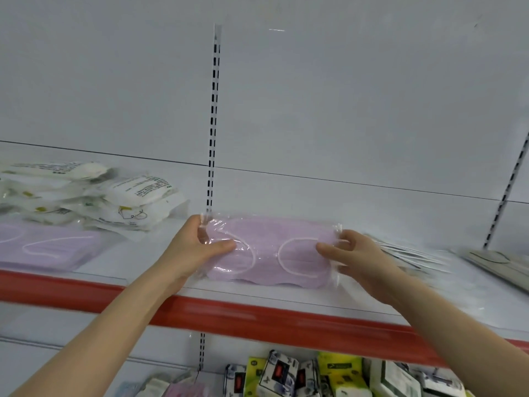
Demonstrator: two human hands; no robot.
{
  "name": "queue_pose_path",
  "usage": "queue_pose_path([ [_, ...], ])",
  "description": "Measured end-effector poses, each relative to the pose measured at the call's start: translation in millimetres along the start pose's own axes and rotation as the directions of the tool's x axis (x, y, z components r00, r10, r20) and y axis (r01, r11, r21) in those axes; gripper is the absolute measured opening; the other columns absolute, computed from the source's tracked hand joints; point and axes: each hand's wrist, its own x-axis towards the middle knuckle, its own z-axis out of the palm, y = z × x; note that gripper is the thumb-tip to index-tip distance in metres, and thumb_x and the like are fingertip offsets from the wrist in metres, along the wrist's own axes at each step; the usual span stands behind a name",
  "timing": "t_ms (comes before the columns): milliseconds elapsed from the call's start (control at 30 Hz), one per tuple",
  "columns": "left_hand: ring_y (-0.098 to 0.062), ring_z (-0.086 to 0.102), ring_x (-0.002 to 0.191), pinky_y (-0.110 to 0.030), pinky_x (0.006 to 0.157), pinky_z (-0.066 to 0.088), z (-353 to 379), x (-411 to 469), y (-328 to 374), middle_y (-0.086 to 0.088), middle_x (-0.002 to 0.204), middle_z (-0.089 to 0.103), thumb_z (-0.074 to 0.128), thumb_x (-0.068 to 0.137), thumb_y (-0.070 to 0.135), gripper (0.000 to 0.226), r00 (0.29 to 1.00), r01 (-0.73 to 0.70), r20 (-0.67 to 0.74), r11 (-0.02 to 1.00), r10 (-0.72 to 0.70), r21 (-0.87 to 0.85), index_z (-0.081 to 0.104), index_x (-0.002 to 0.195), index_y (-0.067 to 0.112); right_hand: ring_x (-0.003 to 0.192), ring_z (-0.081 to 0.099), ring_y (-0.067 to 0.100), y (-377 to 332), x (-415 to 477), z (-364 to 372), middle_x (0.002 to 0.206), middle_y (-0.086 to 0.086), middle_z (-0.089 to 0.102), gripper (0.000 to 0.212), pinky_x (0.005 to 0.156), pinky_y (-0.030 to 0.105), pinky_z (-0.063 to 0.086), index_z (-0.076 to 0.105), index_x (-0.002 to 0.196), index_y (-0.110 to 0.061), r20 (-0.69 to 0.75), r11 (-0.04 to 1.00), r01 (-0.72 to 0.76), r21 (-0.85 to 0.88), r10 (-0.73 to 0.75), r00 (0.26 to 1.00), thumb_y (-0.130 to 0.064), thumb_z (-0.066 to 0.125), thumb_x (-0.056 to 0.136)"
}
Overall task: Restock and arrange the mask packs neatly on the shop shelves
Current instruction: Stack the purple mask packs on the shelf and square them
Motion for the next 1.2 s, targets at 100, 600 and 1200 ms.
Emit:
queue_pose_path([
  [100,-0.031,0.061,0.1,-0.048,0.095,0.048,2.7,-2.3,0.7,-0.024,0.11,0.061,0.08,0.041,0.041,0.078,1.0,0.004,0.001,1.0,-0.004,0.002,0.053,0.111,0.017,0.096,0.064,0.018,1.0,0.3,-6.1,0.107,0.006,0.067,0.043,0.08,0.033,0.046,0.053,0.113,-0.012,-0.019,1.0,-0.005,0.015,0.005,1.0,-0.02,0.074,0.077],
  [600,-0.018,0.047,0.065,-0.024,0.055,0.039,0.6,-13.5,9.2,-0.003,0.072,0.05,0.064,0.082,0.004,0.023,0.996,-0.05,-0.055,0.972,0.064,0.231,0.043,0.075,0.012,0.052,0.062,0.005,0.5,-9.5,-3.5,0.059,-0.004,0.066,0.008,0.047,0.018,0.048,0.059,0.081,-0.008,0.016,0.996,0.065,-0.062,-0.064,0.998,-0.007,0.066,0.083],
  [1200,-0.023,0.056,0.07,-0.034,0.06,0.049,-282.1,-11.9,14.4,-0.017,0.098,0.054,0.076,0.071,0.018,0.054,0.862,0.099,-0.501,0.941,0.081,0.322,0.056,0.117,-0.001,0.051,0.052,0.01,-95.9,30.8,284.7,0.063,0.002,0.05,0.017,0.048,0.02,0.051,0.056,0.078,-0.005,0.292,0.988,0.116,0.101,-0.141,0.946,-0.014,0.054,0.093],
])
